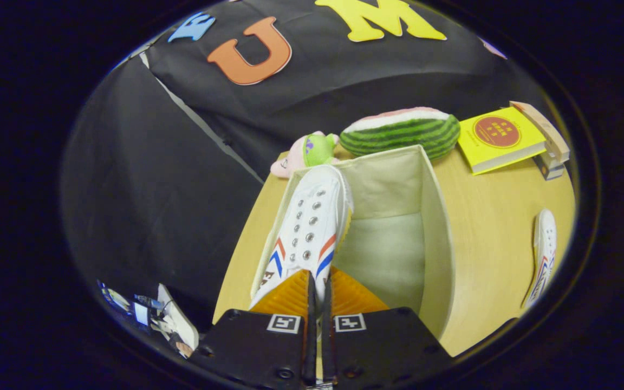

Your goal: Open the storage box then place both shoes into the box .Put the left shoe in first, then the right shoe, with the right side of both shoes facing outward in a uniform manner.

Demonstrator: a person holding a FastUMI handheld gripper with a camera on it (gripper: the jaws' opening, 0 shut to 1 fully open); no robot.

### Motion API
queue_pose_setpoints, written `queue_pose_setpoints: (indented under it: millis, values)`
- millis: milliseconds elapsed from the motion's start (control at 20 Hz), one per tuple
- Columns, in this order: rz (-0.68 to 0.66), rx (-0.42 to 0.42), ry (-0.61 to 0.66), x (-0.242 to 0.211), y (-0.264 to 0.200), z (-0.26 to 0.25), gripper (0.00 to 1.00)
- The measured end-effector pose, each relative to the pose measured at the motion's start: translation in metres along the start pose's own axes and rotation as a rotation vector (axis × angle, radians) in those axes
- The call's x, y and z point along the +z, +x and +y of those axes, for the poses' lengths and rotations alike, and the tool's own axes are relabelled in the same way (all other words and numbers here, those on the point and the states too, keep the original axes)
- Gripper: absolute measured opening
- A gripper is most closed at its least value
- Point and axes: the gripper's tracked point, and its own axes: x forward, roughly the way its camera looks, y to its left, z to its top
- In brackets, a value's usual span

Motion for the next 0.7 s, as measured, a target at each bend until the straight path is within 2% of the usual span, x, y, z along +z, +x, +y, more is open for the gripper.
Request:
queue_pose_setpoints:
  millis: [100, 150, 200, 350, 400, 500, 700]
  values:
    - [0.010, 0.021, 0.014, -0.005, 0.011, 0.004, 0.11]
    - [0.021, 0.038, 0.012, -0.008, 0.010, 0.010, 0.18]
    - [0.020, 0.035, -0.007, -0.008, 0.012, 0.011, 0.34]
    - [-0.014, -0.061, -0.127, -0.002, -0.007, -0.006, 0.83]
    - [-0.030, -0.063, -0.144, 0.000, -0.016, -0.005, 0.99]
    - [-0.036, -0.054, -0.162, 0.001, -0.036, -0.007, 0.99]
    - [-0.082, -0.088, -0.209, 0.009, -0.077, -0.037, 0.99]
